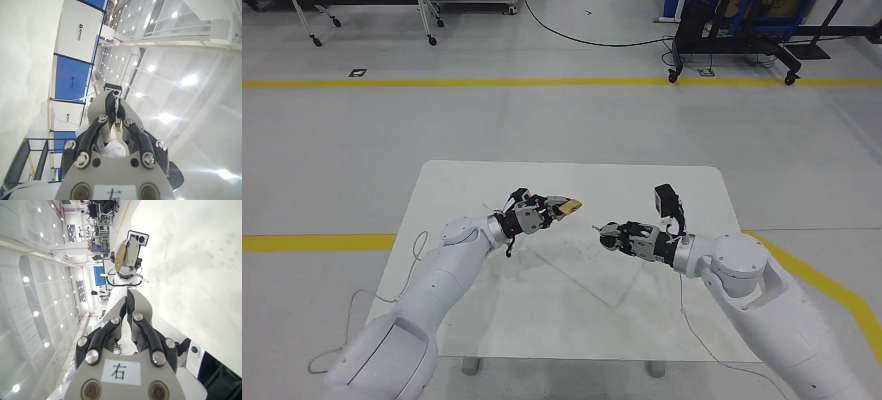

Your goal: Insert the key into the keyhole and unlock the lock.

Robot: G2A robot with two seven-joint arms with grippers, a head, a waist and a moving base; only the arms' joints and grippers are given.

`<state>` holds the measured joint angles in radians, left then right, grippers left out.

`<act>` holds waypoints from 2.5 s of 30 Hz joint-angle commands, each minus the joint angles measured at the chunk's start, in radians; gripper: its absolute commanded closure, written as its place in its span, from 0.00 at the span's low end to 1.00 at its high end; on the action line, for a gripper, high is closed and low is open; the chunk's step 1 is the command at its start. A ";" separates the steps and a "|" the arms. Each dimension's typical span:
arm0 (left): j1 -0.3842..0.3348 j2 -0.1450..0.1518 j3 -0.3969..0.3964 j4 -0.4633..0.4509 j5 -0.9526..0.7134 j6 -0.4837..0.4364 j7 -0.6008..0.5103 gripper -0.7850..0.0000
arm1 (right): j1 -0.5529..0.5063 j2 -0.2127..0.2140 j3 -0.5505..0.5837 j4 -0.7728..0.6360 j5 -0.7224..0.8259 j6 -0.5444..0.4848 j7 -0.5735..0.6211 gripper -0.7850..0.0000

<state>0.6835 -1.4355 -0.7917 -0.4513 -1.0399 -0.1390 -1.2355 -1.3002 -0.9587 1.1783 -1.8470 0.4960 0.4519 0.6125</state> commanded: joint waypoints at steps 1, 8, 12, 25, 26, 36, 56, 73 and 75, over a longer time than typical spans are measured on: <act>0.014 0.005 0.003 -0.040 0.046 -0.019 0.015 1.00 | 0.034 -0.008 -0.028 -0.002 0.020 0.042 -0.011 1.00; 0.051 0.028 -0.024 -0.121 0.112 -0.016 0.033 1.00 | 0.051 -0.016 -0.048 -0.049 0.005 0.129 -0.095 1.00; 0.067 0.038 -0.039 -0.161 0.135 0.008 0.033 1.00 | 0.036 -0.017 -0.044 -0.069 0.002 0.141 -0.108 1.00; 0.105 0.054 -0.081 -0.234 0.178 0.066 0.064 1.00 | 0.022 -0.021 -0.053 -0.073 -0.041 0.173 -0.150 1.00; 0.107 0.055 -0.084 -0.238 0.181 0.068 0.065 1.00 | 0.024 -0.022 -0.056 -0.070 -0.042 0.172 -0.149 1.00; 0.123 0.059 -0.106 -0.264 0.203 0.081 0.073 1.00 | 0.017 -0.024 -0.040 -0.075 -0.043 0.171 -0.150 1.00; 0.158 0.065 -0.136 -0.354 0.235 0.295 0.227 1.00 | -0.038 -0.024 -0.027 -0.117 -0.081 0.142 -0.136 1.00; 0.159 0.066 -0.139 -0.358 0.234 0.300 0.231 1.00 | -0.054 -0.023 -0.018 -0.134 -0.063 0.128 -0.117 1.00; 0.159 0.066 -0.139 -0.358 0.234 0.300 0.231 1.00 | -0.054 -0.023 -0.018 -0.134 -0.063 0.128 -0.117 1.00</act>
<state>0.8429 -1.3698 -0.9306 -0.8096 -0.8057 0.1614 -1.0046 -1.3539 -0.9818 1.1606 -1.9810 0.4325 0.5797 0.4957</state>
